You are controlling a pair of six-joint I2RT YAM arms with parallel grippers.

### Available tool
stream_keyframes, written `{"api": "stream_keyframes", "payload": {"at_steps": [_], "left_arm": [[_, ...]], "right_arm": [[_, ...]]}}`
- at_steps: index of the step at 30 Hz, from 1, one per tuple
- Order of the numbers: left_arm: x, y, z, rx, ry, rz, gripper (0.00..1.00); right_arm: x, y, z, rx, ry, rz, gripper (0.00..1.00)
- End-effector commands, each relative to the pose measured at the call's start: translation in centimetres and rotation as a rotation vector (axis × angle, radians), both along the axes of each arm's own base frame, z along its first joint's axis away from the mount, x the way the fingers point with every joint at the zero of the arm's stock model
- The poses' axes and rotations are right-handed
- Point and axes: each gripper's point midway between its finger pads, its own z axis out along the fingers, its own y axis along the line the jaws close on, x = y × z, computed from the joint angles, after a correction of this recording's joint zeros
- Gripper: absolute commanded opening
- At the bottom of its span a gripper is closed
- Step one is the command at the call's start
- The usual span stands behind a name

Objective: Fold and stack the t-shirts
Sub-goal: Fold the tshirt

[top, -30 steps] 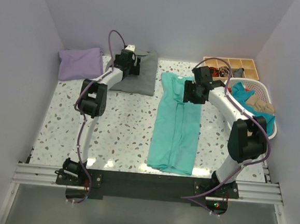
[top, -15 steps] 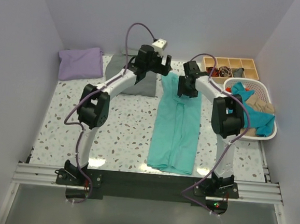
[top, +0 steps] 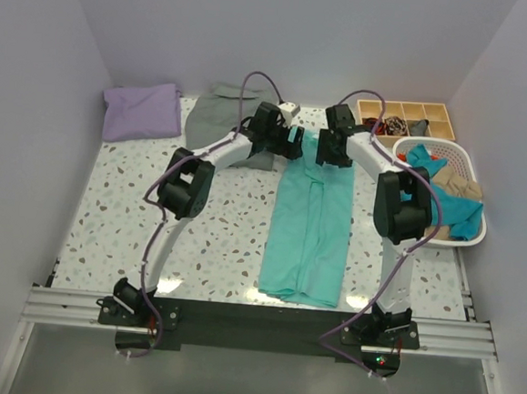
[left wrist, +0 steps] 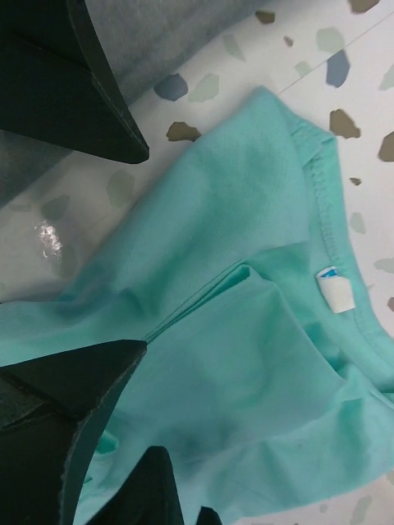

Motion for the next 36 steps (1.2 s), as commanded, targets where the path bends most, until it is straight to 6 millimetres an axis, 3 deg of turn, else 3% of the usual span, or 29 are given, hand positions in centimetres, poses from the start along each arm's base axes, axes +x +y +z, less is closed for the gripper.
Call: {"api": "stream_keyframes", "payload": {"at_steps": [1,5,6,11,13,14,15,19,28,30,31,32,34,36], "left_arm": [[-0.2,-2.2,2.4,-0.082,-0.007,-0.064,0.93],[-1.1,-2.8,3.6,-0.148,-0.027,-0.097,0.92],[-0.7,-2.8,5.5,-0.170,-0.072,-0.088,0.92],[-0.4,-2.0,7.8,-0.158,-0.120,-0.046,0.92],[0.2,-1.7,9.8,-0.169,-0.182,-0.015,0.90],[-0.2,-1.3,9.1,-0.163,-0.179,-0.006,0.91],[0.0,-1.3,10.7,-0.190,-0.220,-0.002,0.91],[-0.5,-2.3,11.2,-0.229,-0.220,-0.057,0.91],[-1.9,-5.7,6.0,-0.327,-0.044,-0.205,0.89],[-2.0,-5.7,4.5,-0.319,-0.007,-0.203,0.89],[-1.8,-5.8,4.7,-0.316,-0.010,-0.204,0.89],[-1.8,-5.5,3.3,-0.286,0.014,-0.190,0.88],[-1.2,-5.2,3.0,-0.254,0.006,-0.171,0.88],[-0.9,-4.1,1.3,-0.178,0.026,-0.128,0.88]], "right_arm": [[1.0,-2.0,4.9,-0.026,-0.121,-0.054,0.60],[0.6,-3.3,4.6,-0.038,-0.106,-0.069,0.60],[0.6,-3.5,4.7,-0.033,-0.109,-0.071,0.60],[-0.1,-3.8,4.0,-0.031,-0.092,-0.076,0.60],[-0.3,-4.0,3.5,-0.031,-0.081,-0.080,0.60],[-0.4,-4.0,3.3,-0.029,-0.078,-0.082,0.60],[-0.5,-4.1,3.1,-0.030,-0.074,-0.083,0.60],[-0.5,-4.0,2.0,-0.021,-0.053,-0.083,0.60],[0.0,-4.3,1.7,-0.025,-0.051,-0.092,0.60],[0.1,-4.5,2.0,-0.030,-0.058,-0.094,0.60],[0.2,-4.7,2.2,-0.030,-0.063,-0.098,0.60],[0.3,-4.8,2.4,-0.029,-0.067,-0.103,0.61],[0.6,-4.8,2.4,-0.023,-0.071,-0.103,0.61],[0.9,-4.7,2.3,-0.018,-0.069,-0.102,0.61]]}}
